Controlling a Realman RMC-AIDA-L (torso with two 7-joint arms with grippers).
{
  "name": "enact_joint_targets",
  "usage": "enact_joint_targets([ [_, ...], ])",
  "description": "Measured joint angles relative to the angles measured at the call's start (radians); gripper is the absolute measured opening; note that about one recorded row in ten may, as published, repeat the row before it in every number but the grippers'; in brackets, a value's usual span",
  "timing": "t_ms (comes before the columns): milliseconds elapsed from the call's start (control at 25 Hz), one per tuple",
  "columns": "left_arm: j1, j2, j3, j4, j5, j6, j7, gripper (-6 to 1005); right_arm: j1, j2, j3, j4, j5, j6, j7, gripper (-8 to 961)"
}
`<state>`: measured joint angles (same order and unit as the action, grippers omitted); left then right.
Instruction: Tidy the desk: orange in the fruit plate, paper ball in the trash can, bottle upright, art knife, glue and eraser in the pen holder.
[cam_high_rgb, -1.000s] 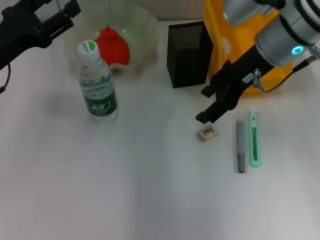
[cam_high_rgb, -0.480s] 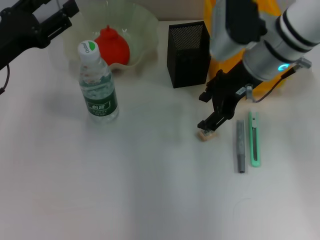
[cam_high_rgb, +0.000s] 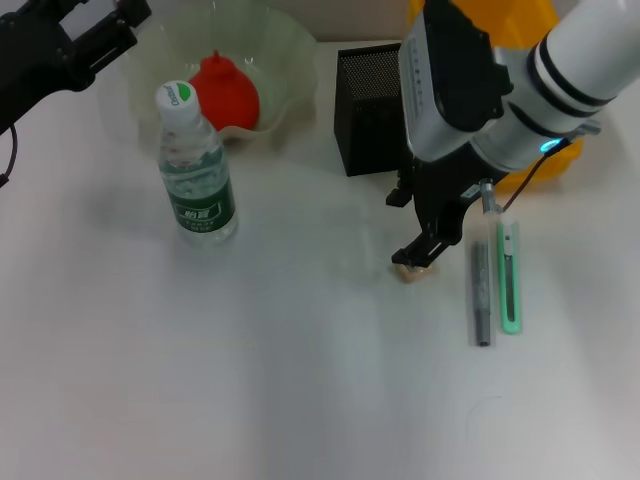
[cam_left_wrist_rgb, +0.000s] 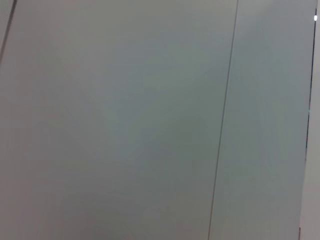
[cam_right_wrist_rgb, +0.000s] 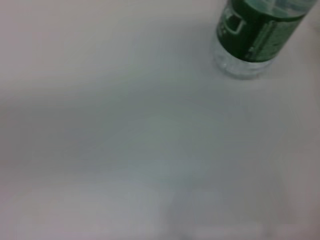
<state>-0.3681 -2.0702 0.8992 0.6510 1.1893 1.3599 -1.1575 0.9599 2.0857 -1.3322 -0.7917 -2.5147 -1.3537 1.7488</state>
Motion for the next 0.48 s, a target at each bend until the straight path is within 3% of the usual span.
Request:
enact_joint_targets([
  [480,-0.012,-0.001,0.001,-0.018,-0.011,-0.006,0.011,756,-0.002,0.002,-0.105,0.005,0.021,-0.001,-0.022,748],
])
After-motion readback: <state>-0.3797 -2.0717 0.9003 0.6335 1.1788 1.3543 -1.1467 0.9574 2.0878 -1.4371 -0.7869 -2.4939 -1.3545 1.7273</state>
